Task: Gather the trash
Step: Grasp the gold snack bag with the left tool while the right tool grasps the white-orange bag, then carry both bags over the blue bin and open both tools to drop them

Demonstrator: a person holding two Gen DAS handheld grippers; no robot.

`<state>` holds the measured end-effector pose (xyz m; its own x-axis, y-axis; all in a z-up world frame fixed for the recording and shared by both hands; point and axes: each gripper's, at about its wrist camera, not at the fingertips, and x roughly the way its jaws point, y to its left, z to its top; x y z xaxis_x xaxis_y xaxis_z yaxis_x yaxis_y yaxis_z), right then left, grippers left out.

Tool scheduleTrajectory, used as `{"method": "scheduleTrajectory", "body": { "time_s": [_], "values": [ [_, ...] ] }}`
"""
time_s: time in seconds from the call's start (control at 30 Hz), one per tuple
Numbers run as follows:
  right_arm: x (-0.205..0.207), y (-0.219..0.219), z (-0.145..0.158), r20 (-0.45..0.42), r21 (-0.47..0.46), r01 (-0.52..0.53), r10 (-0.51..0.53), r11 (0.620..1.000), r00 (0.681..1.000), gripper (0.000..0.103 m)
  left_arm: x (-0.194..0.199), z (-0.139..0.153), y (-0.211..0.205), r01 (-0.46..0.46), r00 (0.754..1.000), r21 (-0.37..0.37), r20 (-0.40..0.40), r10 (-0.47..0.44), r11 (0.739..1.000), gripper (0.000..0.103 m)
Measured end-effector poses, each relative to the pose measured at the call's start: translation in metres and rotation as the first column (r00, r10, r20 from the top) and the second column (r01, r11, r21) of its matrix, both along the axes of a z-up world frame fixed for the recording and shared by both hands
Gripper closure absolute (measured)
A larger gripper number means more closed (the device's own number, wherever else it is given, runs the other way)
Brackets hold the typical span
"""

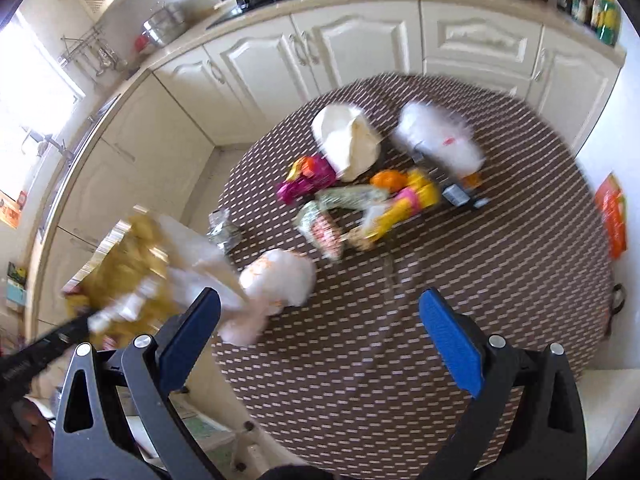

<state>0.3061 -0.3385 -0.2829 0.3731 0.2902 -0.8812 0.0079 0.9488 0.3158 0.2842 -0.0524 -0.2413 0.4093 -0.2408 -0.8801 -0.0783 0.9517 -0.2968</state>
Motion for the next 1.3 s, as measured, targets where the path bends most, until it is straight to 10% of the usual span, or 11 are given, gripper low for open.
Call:
{"method": "scheduleTrajectory", "body": {
  "time_s": [0.3,0.47,0.63,0.87,1.3],
  "values": [
    [0.021,0.053,-0.073,-0.197,0.064,0.12,-0.106,0.991,0.975,0.009,0.016,-0.001,0.082,-0.112,0.994,0.078,0.015,0.111,0.991,0.099],
    [0.016,0.053,-0.087,-0.268,0.12,0.256,-0.217,0.959,0.939,0.066,0.043,-0.016,0.121,-0.015,1.0,0.08,-0.018,0.016,0.997,0.099],
    [0.001,0.063,-0.025,-0.068,-0.047,0.274,-0.277,0.96,0.958,0.069,0.06,-0.026,0.173,0.023,0.999,0.087,-0.037,-0.02,0.996,0.099],
    [0.006,0.162,0.029,0.068,-0.046,0.057,-0.053,0.997,0.996,0.069,0.073,-0.06,0.245,-0.027,0.993,0.112,-0.108,0.039,0.993,0.099],
    [0.083,0.316,-0.09,-0.181,0.04,-0.207,0.211,0.978,0.961,0.069,0.101,-0.187,0.314,-0.12,0.936,0.127,-0.316,0.155,0.985,0.095]
  ]
}}
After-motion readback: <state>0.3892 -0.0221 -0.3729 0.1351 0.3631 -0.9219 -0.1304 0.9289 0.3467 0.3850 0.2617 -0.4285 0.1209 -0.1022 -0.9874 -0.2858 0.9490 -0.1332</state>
